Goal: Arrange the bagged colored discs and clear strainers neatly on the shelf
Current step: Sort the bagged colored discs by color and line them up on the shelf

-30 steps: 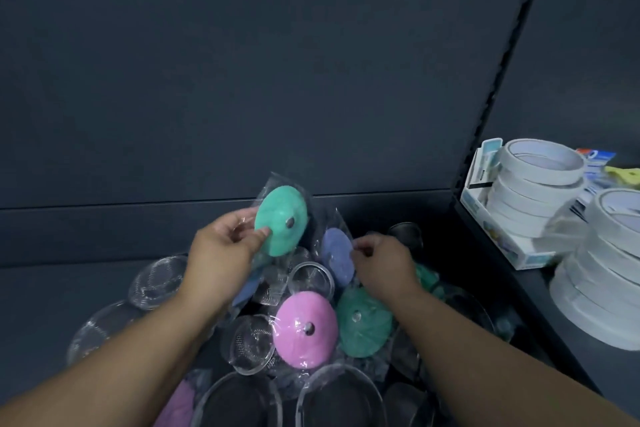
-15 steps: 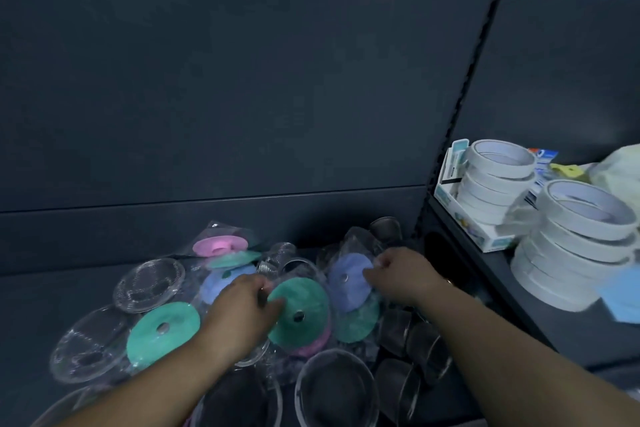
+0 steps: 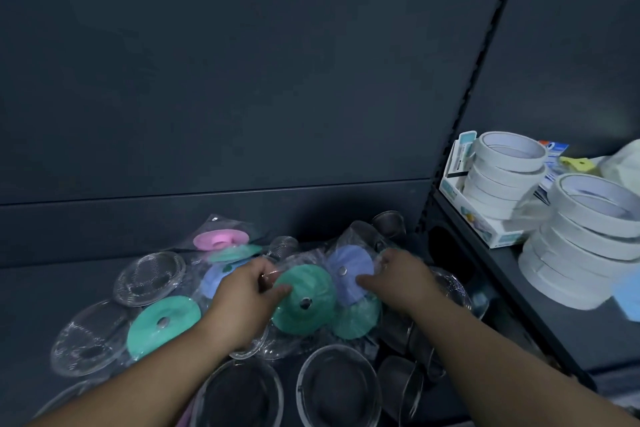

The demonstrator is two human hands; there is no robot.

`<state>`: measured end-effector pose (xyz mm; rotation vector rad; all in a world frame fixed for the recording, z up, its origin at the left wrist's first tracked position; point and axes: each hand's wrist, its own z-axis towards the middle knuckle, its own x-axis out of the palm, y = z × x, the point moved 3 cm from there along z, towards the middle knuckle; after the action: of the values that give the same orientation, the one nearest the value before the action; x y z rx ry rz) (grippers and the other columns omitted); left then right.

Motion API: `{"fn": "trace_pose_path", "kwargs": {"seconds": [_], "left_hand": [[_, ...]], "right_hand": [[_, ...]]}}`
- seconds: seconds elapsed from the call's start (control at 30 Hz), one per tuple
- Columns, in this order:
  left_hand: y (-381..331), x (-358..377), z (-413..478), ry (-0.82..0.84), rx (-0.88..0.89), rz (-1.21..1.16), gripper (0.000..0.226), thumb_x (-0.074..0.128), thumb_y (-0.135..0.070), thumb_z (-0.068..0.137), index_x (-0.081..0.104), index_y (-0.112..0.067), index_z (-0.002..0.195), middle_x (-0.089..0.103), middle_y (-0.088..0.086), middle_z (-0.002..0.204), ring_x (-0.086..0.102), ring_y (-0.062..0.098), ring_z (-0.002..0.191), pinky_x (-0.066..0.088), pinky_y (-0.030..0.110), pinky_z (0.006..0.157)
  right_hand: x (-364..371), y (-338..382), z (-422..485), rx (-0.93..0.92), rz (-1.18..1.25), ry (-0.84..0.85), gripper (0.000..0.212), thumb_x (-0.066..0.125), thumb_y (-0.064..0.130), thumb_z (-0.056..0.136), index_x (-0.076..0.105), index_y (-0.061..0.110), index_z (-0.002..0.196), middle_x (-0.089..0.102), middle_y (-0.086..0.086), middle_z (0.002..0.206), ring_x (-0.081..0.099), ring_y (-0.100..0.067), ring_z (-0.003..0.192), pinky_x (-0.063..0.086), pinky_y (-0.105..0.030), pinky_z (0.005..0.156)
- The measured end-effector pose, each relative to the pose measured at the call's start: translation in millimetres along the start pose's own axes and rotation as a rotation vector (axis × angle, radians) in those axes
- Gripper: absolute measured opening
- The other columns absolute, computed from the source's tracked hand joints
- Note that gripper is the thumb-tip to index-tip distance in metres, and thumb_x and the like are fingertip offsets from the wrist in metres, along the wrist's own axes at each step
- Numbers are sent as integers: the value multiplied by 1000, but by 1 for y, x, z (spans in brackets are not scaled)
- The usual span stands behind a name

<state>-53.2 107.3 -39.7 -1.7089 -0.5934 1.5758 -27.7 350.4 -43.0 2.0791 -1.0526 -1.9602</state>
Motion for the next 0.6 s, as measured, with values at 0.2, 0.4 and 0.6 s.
{"fn": "trace_pose_path", "kwargs": {"seconds": [0.2, 0.4, 0.6], "left_hand": [[0, -8, 0, -40, -49, -277, 21, 71, -16, 84, 51, -15, 79, 54, 2, 62, 44, 14, 48, 40, 25, 47], [-13, -29, -4, -178, -22, -491, 15, 70, -11, 84, 56, -11, 88, 65, 7, 80, 57, 21, 65, 49, 30, 60], [-8, -63, -26, -364, -43, -751, 14, 66, -5, 86, 57, -16, 85, 64, -5, 68, 59, 12, 64, 52, 39, 68]], "right_hand": [[-8, 15, -5, 33, 490, -16, 17, 76, 20, 76, 65, 11, 85, 69, -7, 83, 63, -21, 74, 52, -33, 70], [-36, 50, -15, -98, 659, -134, 16, 72, 18, 81, 62, 6, 88, 59, -3, 74, 50, -16, 62, 40, -24, 52], [-24, 98, -22, -249, 694, -179, 19, 72, 20, 75, 55, 13, 73, 52, 2, 64, 42, -14, 56, 39, -29, 59]]}}
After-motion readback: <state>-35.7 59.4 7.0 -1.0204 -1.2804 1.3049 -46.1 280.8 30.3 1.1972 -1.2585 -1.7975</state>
